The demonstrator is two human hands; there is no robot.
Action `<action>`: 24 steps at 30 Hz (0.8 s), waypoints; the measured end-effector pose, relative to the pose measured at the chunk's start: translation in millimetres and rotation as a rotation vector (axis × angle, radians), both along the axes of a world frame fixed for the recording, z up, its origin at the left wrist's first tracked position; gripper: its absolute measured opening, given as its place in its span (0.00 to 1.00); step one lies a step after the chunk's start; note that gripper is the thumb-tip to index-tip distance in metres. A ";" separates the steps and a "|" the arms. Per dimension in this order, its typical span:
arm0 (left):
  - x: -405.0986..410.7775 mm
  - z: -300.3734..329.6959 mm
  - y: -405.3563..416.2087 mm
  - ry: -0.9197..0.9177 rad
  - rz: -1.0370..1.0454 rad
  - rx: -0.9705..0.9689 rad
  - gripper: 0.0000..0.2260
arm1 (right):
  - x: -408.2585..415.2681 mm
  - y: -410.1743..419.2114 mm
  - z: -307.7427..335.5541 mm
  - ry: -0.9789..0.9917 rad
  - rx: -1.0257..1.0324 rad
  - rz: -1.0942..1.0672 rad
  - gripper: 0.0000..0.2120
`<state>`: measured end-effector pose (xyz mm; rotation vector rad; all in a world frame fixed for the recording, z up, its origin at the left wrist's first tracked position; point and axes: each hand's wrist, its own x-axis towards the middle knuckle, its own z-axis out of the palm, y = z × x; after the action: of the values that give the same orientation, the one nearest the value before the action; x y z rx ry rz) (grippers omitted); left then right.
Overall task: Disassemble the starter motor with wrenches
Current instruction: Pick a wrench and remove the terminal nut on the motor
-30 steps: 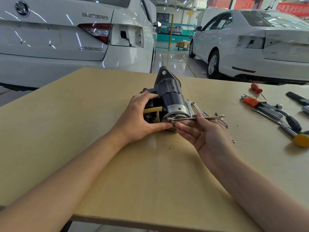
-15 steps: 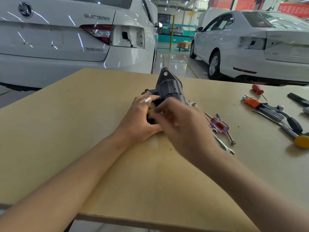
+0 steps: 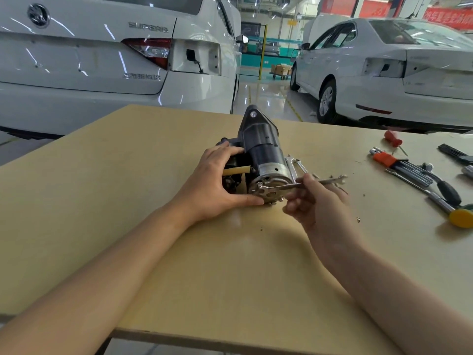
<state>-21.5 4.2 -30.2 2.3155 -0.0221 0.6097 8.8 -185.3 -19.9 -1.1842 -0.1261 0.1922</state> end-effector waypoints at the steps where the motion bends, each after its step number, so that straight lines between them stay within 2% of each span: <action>1: -0.3 0.2 -0.4 0.000 0.003 0.002 0.48 | 1.7 0.6 0.5 0.085 0.067 0.021 0.10; 10: 1.9 -1.0 -3.1 -0.060 0.024 -0.005 0.45 | -0.2 4.7 2.5 0.260 0.251 0.109 0.11; 14: 2.7 -2.5 -3.5 -0.052 0.022 0.005 0.44 | -0.5 4.2 2.0 0.176 0.209 0.089 0.09; 17: 2.8 -2.9 -3.7 -0.037 0.022 0.034 0.43 | -2.5 4.4 3.3 -0.060 0.063 0.024 0.09; 20: 2.3 -3.3 -4.4 -0.006 0.028 0.055 0.45 | -6.8 9.4 8.2 -0.496 -0.204 -0.068 0.07; 24: 3.0 -5.1 -4.7 -0.005 0.032 0.065 0.42 | -10.6 25.8 19.0 -0.989 -0.527 -0.076 0.04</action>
<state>-18.5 -0.5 -35.3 2.3808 -0.0073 0.6389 -1.8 -159.5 -0.9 -1.7205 -0.9382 -0.4758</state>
